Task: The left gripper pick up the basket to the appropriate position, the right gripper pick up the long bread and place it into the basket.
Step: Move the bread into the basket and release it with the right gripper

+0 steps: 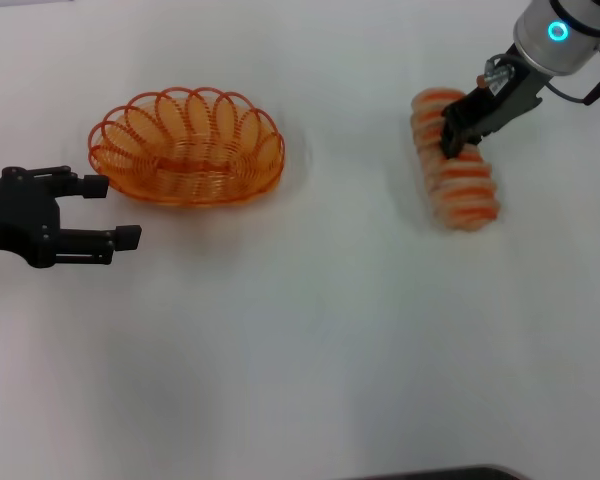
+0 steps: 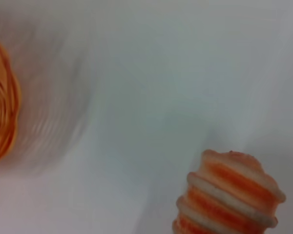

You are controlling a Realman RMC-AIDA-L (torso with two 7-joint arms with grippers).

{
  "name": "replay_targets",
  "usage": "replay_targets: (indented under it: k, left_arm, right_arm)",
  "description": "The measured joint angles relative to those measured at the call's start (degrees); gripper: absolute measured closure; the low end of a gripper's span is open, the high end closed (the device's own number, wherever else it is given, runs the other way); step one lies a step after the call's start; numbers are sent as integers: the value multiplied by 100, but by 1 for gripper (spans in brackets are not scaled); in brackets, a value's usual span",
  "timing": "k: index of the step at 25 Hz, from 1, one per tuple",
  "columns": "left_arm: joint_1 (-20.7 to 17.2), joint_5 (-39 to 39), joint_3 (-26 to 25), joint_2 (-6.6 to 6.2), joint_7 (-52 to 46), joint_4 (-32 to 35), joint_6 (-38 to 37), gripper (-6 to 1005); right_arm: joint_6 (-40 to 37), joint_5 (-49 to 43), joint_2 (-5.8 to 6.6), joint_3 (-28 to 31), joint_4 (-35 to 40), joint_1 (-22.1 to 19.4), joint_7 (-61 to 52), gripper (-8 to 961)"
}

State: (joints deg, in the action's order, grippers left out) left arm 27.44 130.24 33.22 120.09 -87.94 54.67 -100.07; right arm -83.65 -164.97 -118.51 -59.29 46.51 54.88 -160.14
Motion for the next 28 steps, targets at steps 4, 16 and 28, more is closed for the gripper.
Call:
replay_targets:
  k: [4, 16, 28]
  left_arm:
    - [37, 10, 25, -13, -13, -1, -121, 142]
    - [-8, 45, 45, 8, -17, -42, -118, 143]
    - [-47, 34, 40, 24, 9, -54, -154, 142]
  right_arm:
    - [298, 256, 1, 7, 110, -72, 142, 726]
    - [1195, 1316, 97, 323, 251, -170, 844, 792]
    - [2208, 3106, -70, 262, 225, -311, 3094, 806]
